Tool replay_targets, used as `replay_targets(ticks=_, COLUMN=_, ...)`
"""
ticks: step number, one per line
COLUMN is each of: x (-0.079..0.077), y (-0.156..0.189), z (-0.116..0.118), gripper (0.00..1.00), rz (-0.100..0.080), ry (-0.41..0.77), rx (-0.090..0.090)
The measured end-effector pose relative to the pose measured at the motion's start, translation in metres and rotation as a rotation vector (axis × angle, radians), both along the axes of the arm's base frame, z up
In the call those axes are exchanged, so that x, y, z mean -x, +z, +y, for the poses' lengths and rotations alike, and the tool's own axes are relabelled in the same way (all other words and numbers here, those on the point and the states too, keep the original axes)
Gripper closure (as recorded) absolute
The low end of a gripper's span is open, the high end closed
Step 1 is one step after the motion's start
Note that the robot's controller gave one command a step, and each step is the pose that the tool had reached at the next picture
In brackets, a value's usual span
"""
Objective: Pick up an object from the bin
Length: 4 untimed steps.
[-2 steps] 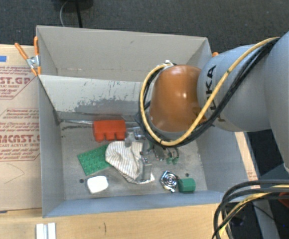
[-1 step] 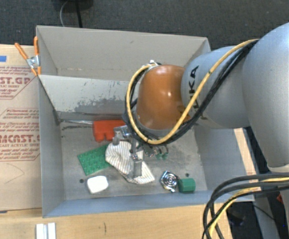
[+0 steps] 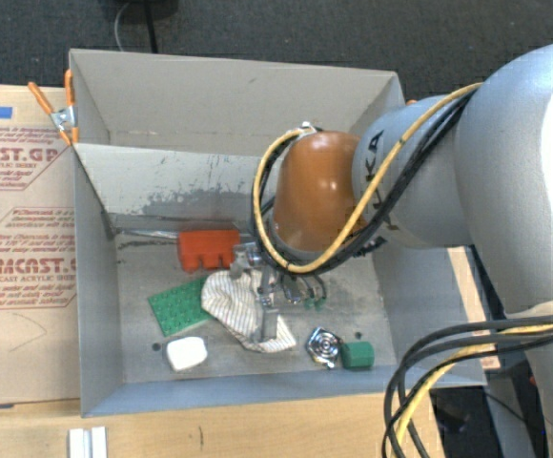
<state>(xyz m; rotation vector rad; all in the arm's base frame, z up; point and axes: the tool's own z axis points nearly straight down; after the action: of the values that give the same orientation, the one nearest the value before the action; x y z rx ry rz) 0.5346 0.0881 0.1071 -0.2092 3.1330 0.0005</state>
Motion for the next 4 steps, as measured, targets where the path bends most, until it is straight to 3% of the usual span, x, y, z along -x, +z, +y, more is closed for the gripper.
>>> replay_targets(ticks=1, x=-0.002, y=-0.035, z=-0.006, gripper=1.00, rz=-0.005, ry=-0.180, rx=-0.007)
replay_targets(ticks=2, x=-0.002, y=-0.035, z=-0.006, gripper=1.00, rz=-0.005, ry=-0.180, rx=-0.007)
replay_targets(ticks=3, x=-0.009, y=0.085, z=-0.009, gripper=1.00, rz=-0.007, ry=-0.218, rx=-0.008)
replay_targets(ticks=4, x=-0.009, y=0.085, z=-0.009, gripper=1.00, rz=-0.007, ry=-0.218, rx=-0.007)
